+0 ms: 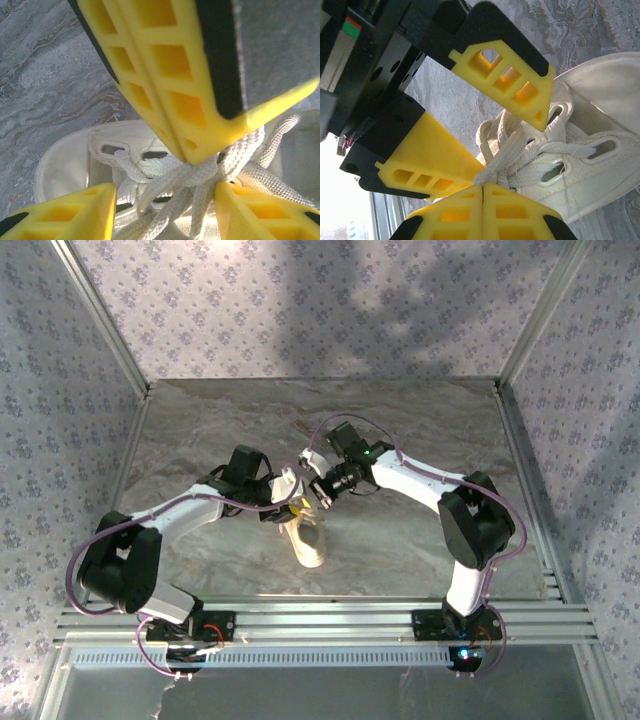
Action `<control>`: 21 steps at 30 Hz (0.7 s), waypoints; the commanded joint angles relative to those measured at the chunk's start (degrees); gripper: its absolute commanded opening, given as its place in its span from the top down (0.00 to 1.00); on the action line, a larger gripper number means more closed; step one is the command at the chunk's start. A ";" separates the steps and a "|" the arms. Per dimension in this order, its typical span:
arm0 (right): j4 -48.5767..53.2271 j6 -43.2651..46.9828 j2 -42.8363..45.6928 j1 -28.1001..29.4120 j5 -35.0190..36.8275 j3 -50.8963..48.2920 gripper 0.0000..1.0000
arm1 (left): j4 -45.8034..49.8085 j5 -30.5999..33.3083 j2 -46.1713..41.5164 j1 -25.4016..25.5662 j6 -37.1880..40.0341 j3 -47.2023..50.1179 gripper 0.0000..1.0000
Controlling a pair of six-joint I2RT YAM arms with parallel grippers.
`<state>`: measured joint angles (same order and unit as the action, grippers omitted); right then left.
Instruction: Tie the shoes
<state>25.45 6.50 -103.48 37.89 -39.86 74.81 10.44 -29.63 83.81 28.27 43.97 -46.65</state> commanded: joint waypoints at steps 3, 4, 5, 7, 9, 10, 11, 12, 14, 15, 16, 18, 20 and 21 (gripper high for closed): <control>1.09 1.13 1.70 -0.10 -1.55 -0.36 1.00 | -2.81 0.77 0.92 0.29 0.20 -0.28 0.47; 1.18 1.12 1.74 -0.07 -1.56 -0.36 1.00 | -3.36 0.96 0.92 0.28 0.03 -0.19 0.48; 1.18 1.14 1.70 -0.10 -1.62 -0.36 1.00 | -3.64 1.13 0.92 0.24 -0.10 -0.21 0.48; 1.27 1.23 1.71 -0.10 -1.63 -0.36 1.00 | -4.16 1.33 0.92 0.25 -0.19 -0.28 0.49; 1.29 1.26 1.70 -0.07 -1.78 -0.36 1.00 | -4.41 1.41 0.92 0.29 -0.26 -0.27 0.49; 1.27 1.26 1.66 -0.09 -1.89 -0.36 1.00 | -4.62 1.50 0.96 0.27 -0.33 -0.28 0.49; 1.27 1.32 1.62 -0.05 -1.89 -0.36 1.00 | -4.87 1.57 0.92 0.27 -0.45 -0.19 0.49; 1.27 1.23 1.55 -0.09 -1.97 -0.36 1.00 | -5.09 1.59 0.92 0.29 -0.54 -0.14 0.49; 1.27 1.23 1.47 -0.07 -2.07 -0.28 1.00 | -5.79 1.74 0.92 0.27 -0.85 0.09 0.49; 1.27 1.23 1.39 -0.07 -2.15 -0.28 1.00 | -6.10 1.82 0.92 0.29 -0.94 0.16 0.50; 1.31 1.26 1.44 -0.08 -2.25 -0.27 1.00 | -6.53 1.85 1.00 0.25 -1.15 0.30 0.50; 1.28 1.32 1.44 -0.08 -2.35 -0.27 1.00 | -7.49 1.70 1.14 0.38 -1.46 0.51 0.50; 1.37 1.28 1.36 -0.07 -2.42 -0.19 1.00 | -8.10 1.51 1.51 0.37 -1.54 0.60 0.52; 1.27 1.25 1.35 -0.14 -2.59 -0.20 1.00 | -8.28 1.38 1.64 0.42 -1.59 0.60 0.53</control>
<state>25.45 6.92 -103.48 37.89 -40.51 74.81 4.45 -27.38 84.58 28.32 42.61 -46.65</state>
